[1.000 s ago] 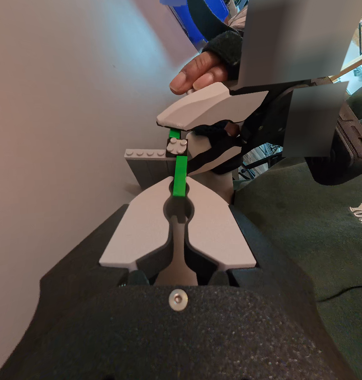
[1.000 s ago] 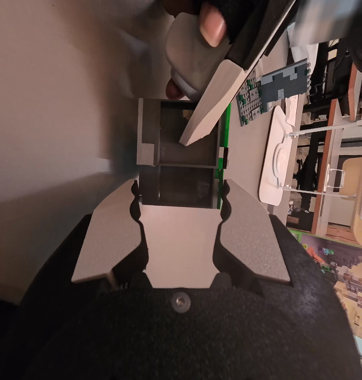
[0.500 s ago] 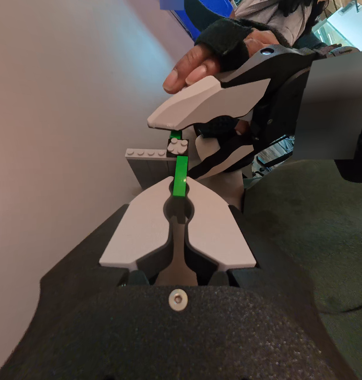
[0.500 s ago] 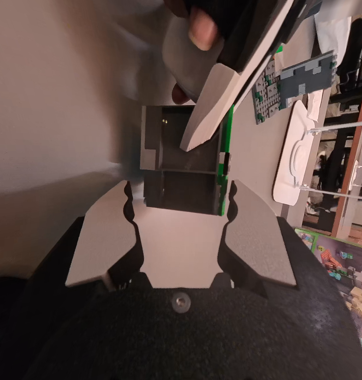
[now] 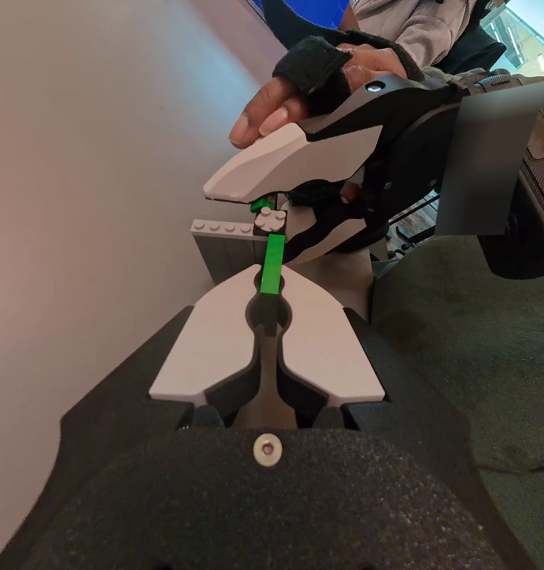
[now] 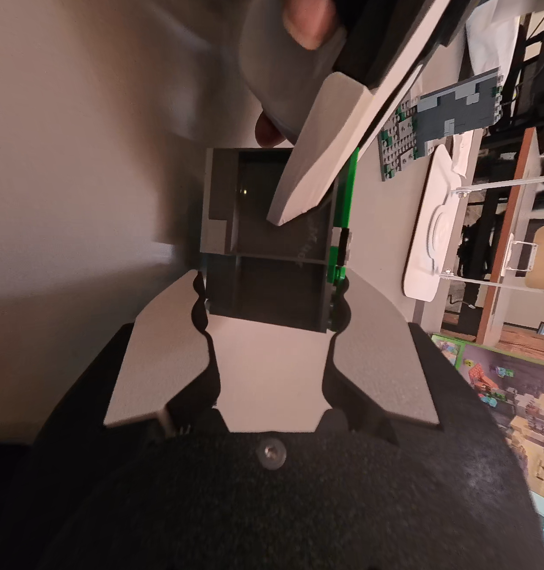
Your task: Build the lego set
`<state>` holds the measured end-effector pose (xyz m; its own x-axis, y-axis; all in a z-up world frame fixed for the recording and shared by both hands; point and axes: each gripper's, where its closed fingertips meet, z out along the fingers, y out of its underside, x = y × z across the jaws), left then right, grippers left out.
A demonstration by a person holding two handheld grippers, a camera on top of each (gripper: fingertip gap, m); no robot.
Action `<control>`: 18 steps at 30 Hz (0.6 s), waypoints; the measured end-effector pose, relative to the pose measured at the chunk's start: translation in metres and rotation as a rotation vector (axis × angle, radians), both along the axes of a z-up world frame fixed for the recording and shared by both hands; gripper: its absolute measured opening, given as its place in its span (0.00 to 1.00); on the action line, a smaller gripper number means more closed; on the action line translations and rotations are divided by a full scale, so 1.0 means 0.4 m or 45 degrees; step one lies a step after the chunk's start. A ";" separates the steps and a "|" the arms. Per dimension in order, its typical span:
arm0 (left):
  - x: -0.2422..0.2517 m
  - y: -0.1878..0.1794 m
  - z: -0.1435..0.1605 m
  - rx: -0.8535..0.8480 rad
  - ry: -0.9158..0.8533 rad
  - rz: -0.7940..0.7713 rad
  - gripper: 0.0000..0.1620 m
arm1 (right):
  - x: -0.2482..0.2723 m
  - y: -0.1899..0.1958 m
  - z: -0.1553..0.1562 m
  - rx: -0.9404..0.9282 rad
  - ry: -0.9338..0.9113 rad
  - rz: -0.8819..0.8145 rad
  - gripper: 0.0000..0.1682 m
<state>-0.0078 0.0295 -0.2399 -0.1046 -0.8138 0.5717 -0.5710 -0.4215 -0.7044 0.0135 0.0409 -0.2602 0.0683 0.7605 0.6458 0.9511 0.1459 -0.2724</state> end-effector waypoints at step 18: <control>0.003 0.000 0.003 -0.024 0.011 0.010 0.03 | 0.005 0.003 0.009 0.072 -0.036 0.015 0.49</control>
